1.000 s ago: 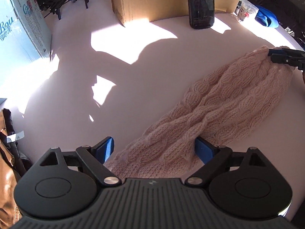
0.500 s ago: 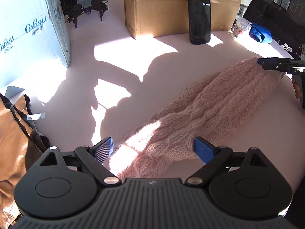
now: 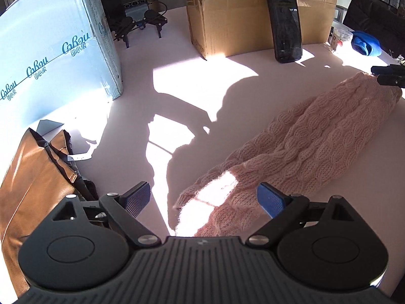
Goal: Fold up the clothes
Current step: 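Lift the held strip end with the right gripper and fold it toward the left gripper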
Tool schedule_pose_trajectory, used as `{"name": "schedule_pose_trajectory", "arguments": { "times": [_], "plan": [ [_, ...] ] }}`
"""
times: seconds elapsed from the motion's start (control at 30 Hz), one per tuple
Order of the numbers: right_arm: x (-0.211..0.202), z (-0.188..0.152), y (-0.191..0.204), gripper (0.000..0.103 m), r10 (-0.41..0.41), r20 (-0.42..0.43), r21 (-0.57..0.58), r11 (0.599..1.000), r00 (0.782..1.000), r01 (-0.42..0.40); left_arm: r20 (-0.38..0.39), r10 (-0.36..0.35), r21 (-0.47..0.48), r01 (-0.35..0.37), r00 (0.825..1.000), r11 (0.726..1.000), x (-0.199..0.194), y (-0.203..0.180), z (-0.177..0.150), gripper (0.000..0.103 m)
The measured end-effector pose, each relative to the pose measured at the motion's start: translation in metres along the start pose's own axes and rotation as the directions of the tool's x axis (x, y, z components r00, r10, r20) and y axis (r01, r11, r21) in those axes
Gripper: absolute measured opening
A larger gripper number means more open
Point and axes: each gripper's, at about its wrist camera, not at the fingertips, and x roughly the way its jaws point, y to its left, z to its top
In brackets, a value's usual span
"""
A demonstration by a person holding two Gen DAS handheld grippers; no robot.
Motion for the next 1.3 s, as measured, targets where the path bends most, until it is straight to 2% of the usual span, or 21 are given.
{"name": "schedule_pose_trajectory", "arguments": {
  "times": [0.07,0.17,0.23,0.3,0.4,0.47,0.5,0.53,0.57,0.67,0.8,0.83,1.07,1.17,1.23,1.3],
  "plan": [
    [-0.002,0.003,0.004,0.072,-0.005,-0.001,-0.044,0.999,1.000,0.005,0.046,-0.035,-0.025,0.037,0.998,0.999,-0.009,-0.001,-0.004,0.091],
    [0.004,0.009,0.020,0.072,0.041,-0.031,-0.144,0.989,0.999,-0.045,0.108,-0.118,-0.073,0.126,0.987,0.989,-0.014,-0.009,-0.009,0.091],
    [0.012,0.014,0.039,0.072,0.075,-0.053,-0.251,0.964,0.996,-0.086,0.120,-0.116,-0.097,0.128,0.986,0.987,-0.012,-0.019,-0.011,0.091],
    [0.019,0.018,0.059,0.072,0.098,-0.062,-0.367,0.923,0.993,-0.114,0.126,-0.078,-0.088,0.090,0.989,0.992,-0.010,-0.032,-0.009,0.091],
    [0.031,0.022,0.087,0.072,0.146,-0.090,-0.513,0.841,0.985,-0.172,0.115,-0.014,0.007,0.014,0.993,1.000,-0.006,-0.060,-0.001,0.091],
    [0.043,0.024,0.099,0.070,0.173,-0.119,-0.577,0.789,0.978,-0.210,0.092,-0.037,0.063,0.031,0.995,0.998,-0.001,-0.073,0.006,0.091],
    [0.049,0.026,0.103,0.069,0.169,-0.132,-0.594,0.775,0.977,-0.215,0.079,-0.057,0.090,0.050,0.995,0.995,0.003,-0.079,0.009,0.091],
    [0.056,0.028,0.106,0.061,0.161,-0.142,-0.596,0.774,0.977,-0.214,0.070,-0.066,0.118,0.057,0.995,0.991,0.006,-0.084,0.013,0.091],
    [0.063,0.030,0.106,0.047,0.165,-0.154,-0.586,0.778,0.974,-0.225,0.066,-0.063,0.140,0.053,0.996,0.989,0.008,-0.088,0.015,0.091],
    [0.077,0.032,0.104,0.030,0.189,-0.201,-0.549,0.791,0.961,-0.270,0.091,-0.071,0.173,0.055,0.993,0.983,0.010,-0.093,0.017,0.091],
    [0.089,0.027,0.111,0.029,0.182,-0.238,-0.573,0.767,0.954,-0.290,0.195,-0.179,0.115,0.158,0.964,0.981,0.004,-0.086,0.013,0.091],
    [0.091,0.027,0.113,0.029,0.182,-0.242,-0.578,0.762,0.953,-0.292,0.228,-0.190,0.105,0.170,0.955,0.980,0.003,-0.083,0.011,0.091],
    [0.114,0.037,0.128,0.030,0.188,-0.299,-0.633,0.694,0.935,-0.342,0.304,-0.207,-0.018,0.223,0.930,0.975,0.004,-0.057,0.005,0.091],
    [0.127,0.041,0.136,0.031,0.216,-0.326,-0.631,0.676,0.921,-0.382,0.324,-0.173,-0.029,0.192,0.930,0.981,0.001,-0.053,0.001,0.091],
    [0.135,0.044,0.137,0.031,0.245,-0.351,-0.602,0.680,0.904,-0.418,0.322,-0.148,-0.014,0.161,0.935,0.987,0.001,-0.055,-0.002,0.091],
    [0.146,0.048,0.137,0.031,0.283,-0.404,-0.554,0.681,0.870,-0.479,0.323,-0.146,0.013,0.149,0.935,0.989,0.000,-0.059,-0.004,0.091]
  ]
}}
